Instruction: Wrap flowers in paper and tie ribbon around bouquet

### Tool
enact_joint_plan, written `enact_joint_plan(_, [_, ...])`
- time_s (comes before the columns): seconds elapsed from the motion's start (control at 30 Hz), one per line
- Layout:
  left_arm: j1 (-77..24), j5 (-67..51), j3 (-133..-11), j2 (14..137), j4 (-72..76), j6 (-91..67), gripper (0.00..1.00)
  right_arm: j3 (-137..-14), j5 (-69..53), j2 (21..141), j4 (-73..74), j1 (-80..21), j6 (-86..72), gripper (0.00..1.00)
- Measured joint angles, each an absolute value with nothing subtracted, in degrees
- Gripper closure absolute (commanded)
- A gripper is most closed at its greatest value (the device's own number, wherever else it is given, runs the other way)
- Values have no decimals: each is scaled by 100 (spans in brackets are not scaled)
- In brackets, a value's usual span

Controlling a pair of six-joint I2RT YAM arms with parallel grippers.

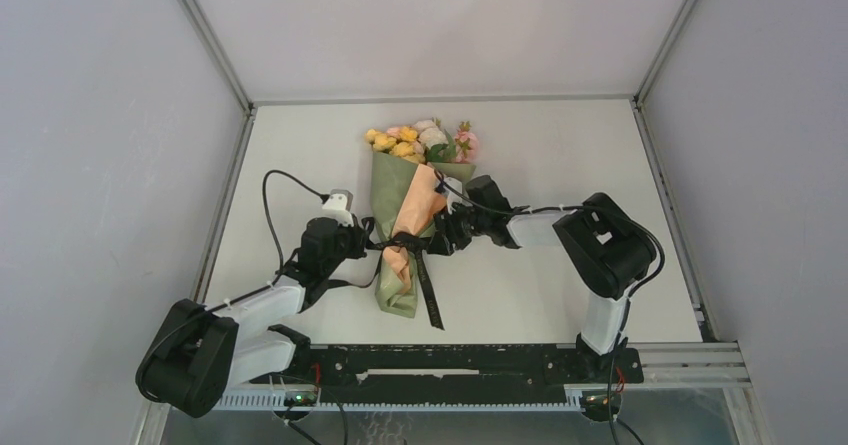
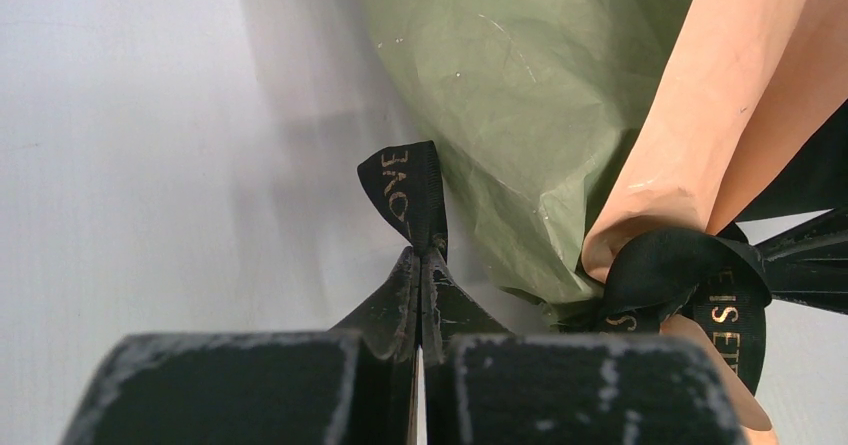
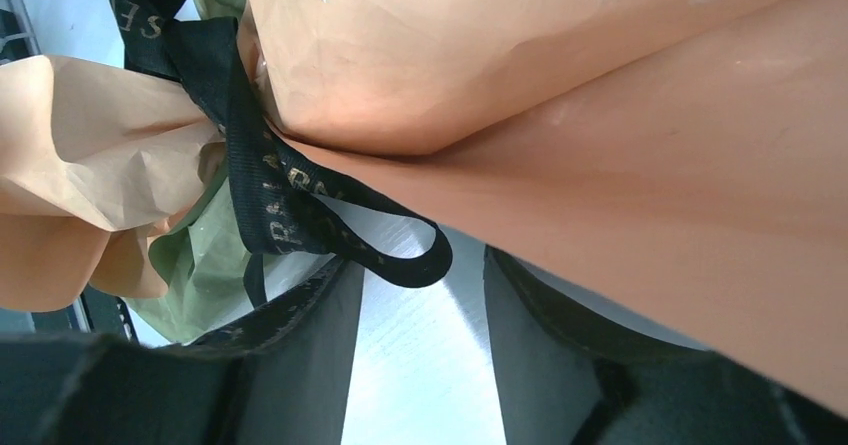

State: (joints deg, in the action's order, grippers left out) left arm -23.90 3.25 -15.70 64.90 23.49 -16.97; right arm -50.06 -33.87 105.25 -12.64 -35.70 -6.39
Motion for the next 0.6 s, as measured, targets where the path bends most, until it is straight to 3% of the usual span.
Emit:
enact_joint_plan(0.07, [-2390,327,-1570,6490,2351,-1691,100,-5006,-3468,10565,-1313,-3570,-648,62])
enact_joint_plan(0.2, [-2390,327,-1570,6499,2349,-1647,100,-5006,-3636,10643,-1354,-3573,-679,99])
enact_joint_plan(0.6, [-2377,279,-1791,6740,3070,-670,100,-4477,-3575,10180,-1566,-3638,-1076,100])
